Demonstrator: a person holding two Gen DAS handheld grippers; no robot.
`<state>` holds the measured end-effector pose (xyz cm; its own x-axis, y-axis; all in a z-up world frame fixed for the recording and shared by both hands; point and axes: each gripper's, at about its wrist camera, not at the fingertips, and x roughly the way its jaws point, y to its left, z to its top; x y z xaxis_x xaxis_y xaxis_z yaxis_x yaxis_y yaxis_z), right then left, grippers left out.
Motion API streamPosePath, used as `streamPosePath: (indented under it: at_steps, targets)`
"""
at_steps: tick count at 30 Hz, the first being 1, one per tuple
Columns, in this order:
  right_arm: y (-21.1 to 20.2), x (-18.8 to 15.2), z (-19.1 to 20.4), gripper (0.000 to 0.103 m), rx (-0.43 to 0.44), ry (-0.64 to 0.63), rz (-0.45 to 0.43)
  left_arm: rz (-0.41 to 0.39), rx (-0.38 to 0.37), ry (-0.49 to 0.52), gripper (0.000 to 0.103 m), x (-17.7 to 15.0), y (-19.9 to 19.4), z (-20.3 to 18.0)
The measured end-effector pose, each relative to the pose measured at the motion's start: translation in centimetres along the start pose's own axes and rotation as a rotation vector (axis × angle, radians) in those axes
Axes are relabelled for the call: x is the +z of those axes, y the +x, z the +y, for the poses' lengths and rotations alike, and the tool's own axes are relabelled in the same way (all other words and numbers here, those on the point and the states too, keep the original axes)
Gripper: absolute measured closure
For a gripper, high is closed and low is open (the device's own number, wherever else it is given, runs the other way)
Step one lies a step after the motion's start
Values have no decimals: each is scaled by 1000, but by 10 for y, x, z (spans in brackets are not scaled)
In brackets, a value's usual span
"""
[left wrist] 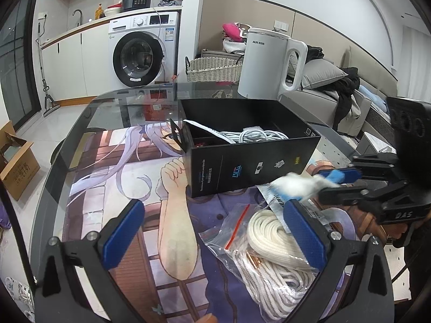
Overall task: Organize soft objects
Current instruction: 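Lift the plush toy with the right gripper while the left gripper approaches the rope bag, then grasp the clear bag of white rope with the left gripper and lift it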
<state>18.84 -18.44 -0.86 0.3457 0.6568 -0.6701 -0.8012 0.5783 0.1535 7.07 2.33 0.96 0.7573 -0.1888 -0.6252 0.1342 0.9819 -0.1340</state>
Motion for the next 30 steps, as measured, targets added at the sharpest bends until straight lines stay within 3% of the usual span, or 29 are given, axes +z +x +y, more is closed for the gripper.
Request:
streamPosePath:
  at_steps: [10, 21, 26, 30]
  targets:
    - [-34, -18, -18, 71, -20, 123, -88, 35, -66, 52, 0, -2, 2, -20]
    - [-51, -16, -16, 71, -20, 123, -122, 100, -160, 180, 0, -15, 8, -53]
    - [-51, -16, -19, 71, -27, 133, -117, 120, -171, 239, 0, -21, 10, -68]
    - [-50, -16, -20, 71, -30, 137, -116, 141, -125, 255, 0, -25, 20, -72]
